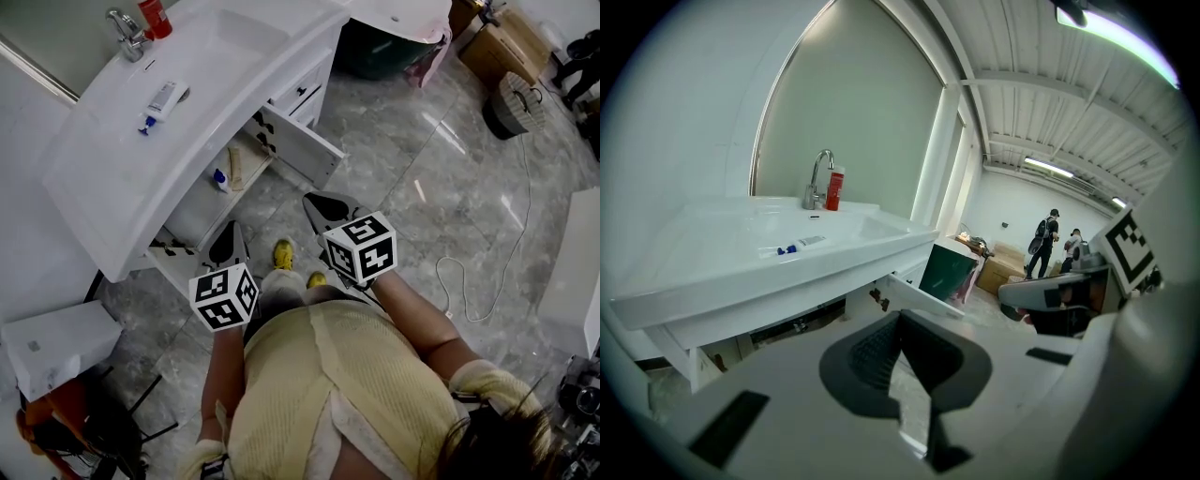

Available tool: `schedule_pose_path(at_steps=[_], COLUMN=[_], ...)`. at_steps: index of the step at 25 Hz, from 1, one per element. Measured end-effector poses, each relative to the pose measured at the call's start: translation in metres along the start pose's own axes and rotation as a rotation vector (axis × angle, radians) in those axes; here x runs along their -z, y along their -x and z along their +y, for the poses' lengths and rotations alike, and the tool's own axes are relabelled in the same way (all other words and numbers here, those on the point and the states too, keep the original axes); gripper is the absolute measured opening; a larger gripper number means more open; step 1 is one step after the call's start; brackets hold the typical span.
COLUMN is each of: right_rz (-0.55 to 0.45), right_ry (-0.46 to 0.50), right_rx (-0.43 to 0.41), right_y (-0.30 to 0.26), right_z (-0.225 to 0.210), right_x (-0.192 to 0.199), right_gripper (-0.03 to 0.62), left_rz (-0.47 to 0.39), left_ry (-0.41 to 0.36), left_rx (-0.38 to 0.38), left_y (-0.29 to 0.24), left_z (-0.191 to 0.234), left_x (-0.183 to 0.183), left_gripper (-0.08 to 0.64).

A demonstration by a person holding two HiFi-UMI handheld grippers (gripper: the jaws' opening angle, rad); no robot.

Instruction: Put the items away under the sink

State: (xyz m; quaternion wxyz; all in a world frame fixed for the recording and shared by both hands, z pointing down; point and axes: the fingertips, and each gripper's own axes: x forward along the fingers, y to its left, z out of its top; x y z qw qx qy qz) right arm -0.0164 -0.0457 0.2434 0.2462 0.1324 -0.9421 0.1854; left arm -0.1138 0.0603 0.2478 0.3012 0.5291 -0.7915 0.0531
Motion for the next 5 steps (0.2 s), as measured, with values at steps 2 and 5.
schedule_pose_path(at_steps=[2, 5], right_rz=[-0.001, -0.001], right_ry=[0.007, 0.012], right_rx=[-0.005, -0.008], right_y=[0.0008, 0.0026], right_z=[-0.0006, -0.0023], right_x=[0.0001, 0.0007], right_gripper=[0.026, 0.026], left_rz=[0.001, 0.001], left_ry=[-0.006, -0.013], left_rx=[0.000, -0.001], left_y=[-0.0004, -0.0009], left_z=[-0.0024, -0.0056], left_x=[0.0002, 0.0012], left_gripper=[0.038, 0.038])
